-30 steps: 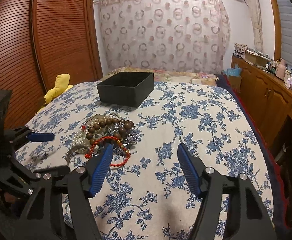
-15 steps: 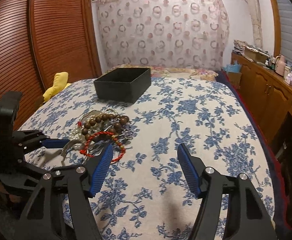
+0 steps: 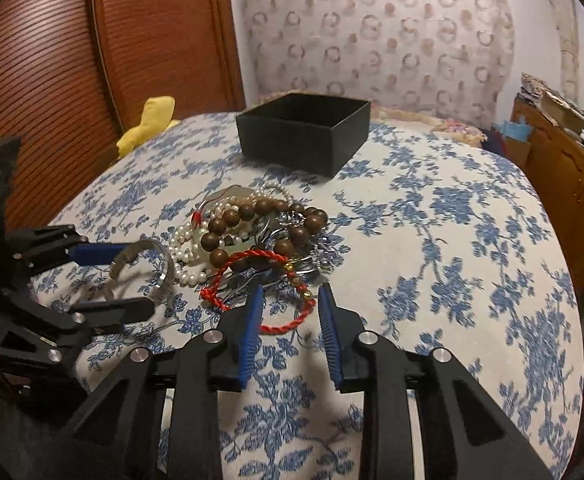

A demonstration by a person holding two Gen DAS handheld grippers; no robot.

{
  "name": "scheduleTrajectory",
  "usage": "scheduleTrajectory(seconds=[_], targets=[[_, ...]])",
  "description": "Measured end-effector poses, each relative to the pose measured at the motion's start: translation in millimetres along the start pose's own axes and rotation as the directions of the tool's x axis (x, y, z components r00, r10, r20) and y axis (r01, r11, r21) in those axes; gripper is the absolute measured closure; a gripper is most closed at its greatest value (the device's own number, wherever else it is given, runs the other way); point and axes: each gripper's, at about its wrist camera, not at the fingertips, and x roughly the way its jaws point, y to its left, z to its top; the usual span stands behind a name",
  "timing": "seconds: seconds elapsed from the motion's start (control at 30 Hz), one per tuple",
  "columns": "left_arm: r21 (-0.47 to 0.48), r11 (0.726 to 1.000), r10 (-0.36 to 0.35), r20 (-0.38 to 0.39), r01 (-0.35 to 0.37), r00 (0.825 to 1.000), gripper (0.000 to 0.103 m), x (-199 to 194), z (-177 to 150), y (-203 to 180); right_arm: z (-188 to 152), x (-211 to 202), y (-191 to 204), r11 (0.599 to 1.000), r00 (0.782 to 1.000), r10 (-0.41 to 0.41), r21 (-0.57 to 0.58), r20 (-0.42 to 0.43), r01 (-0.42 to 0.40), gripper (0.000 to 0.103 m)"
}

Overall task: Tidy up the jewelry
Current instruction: 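Grasp the silver bangle with the left tool while the right tool grasps the red string bracelet, then carry both items into the black box and open both tools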

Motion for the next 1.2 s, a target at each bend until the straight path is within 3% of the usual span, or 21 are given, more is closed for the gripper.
scheduleTrajectory(seconds=[0.3, 0.5, 0.77, 1.0, 1.2], targets=[[-0.033, 0.999, 0.006, 0.022, -0.005, 1.0, 0.045, -6, 0, 13, 4, 24, -8, 1.0, 0.997, -0.022, 0.014, -0.072, 0.023, 0.077], [-0.044, 0.999, 0.011, 0.03, -0.01, 0.999, 0.045, -7, 2, 15, 1, 24, -9, 0.998, 0.996, -0.061, -0.007, -0.065, 0.061, 0.094], [-0.055, 0.998, 0.024, 0.062, -0.02, 0.998, 0.045, -13, 14, 20, 2, 4, -6, 0.998, 0.998, -0.057, -0.018, -0.005, 0.057, 0.095], [-0.064, 0.998, 0.028, 0.1, -0.021, 0.995, 0.045, -14, 34, 31, 22, -18, -5, 0.997, 0.995, -0.055, -0.047, 0.08, 0.059, 0.095], [-0.064, 0.997, 0.039, 0.133, -0.031, 0.99, 0.045, -9, 61, 44, 50, -14, -12, 0.994, 0.99, -0.074, -0.074, 0.122, 0.083, 0.095]])
